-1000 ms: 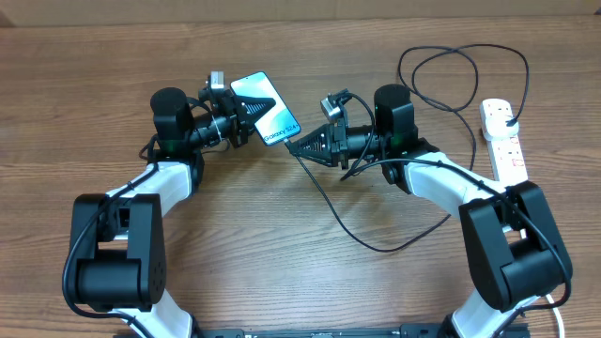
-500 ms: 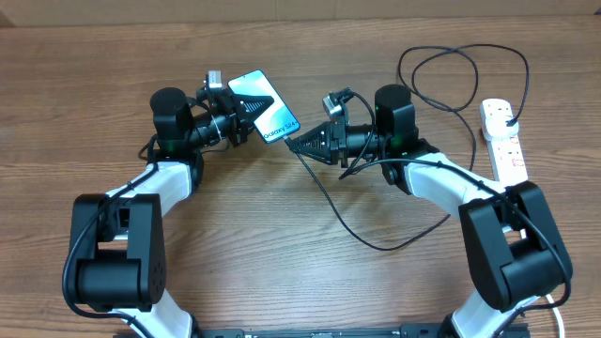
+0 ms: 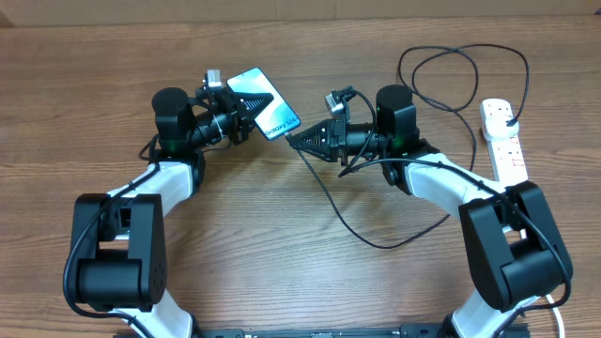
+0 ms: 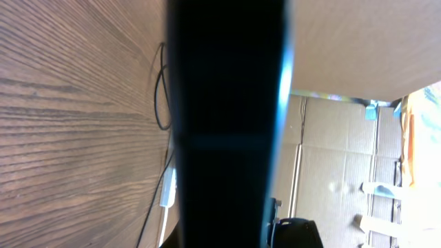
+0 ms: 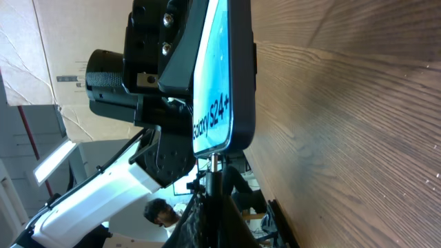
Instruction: Plug charger to phone and switch on socket
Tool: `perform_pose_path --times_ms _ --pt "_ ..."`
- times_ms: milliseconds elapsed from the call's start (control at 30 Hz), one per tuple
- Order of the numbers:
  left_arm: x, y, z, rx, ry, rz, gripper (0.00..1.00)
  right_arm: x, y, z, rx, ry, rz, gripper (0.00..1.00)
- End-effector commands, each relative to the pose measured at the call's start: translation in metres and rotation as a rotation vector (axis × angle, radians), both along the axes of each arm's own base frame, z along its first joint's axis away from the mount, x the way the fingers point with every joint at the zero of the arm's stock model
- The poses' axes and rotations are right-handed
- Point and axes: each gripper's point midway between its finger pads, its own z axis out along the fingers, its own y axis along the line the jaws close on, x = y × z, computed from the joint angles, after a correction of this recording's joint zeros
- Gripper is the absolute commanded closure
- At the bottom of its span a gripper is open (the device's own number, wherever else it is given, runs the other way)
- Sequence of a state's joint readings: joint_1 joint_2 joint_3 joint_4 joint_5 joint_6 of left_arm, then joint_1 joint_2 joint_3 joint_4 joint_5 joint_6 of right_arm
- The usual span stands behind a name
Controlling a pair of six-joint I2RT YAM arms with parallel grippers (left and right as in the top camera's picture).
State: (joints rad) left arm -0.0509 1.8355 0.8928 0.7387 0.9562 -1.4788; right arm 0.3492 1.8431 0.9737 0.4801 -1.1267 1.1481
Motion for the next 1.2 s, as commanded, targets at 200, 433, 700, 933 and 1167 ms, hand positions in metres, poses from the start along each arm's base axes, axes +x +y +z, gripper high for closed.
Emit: perform_pose_path --times_ms 200,433,700,933,1167 --pt "-0.018 -0.029 0.021 -0.065 0.001 -0.125 0.96 0.017 -0.001 -0.004 -0.030 -0.045 -0.092 0.96" --pt "-0.018 -0.024 0.021 -0.057 -0.018 -0.127 0.96 0.007 0.001 -0.001 -0.012 -0.054 -0.032 0.96" --pt "-0.002 0.007 0.021 -0.042 -0.038 -0.035 0.96 -0.003 -0.005 0.005 0.020 -0.060 0.041 0.96" --pt "0.005 0.015 0.020 -0.036 -0.040 0.012 0.96 -0.004 -0.003 0.010 0.033 -0.081 0.050 0.96" --pt "0.007 0.004 0.019 -0.031 -0.039 0.026 0.96 -0.002 -0.002 0.015 0.044 -0.098 0.042 0.96"
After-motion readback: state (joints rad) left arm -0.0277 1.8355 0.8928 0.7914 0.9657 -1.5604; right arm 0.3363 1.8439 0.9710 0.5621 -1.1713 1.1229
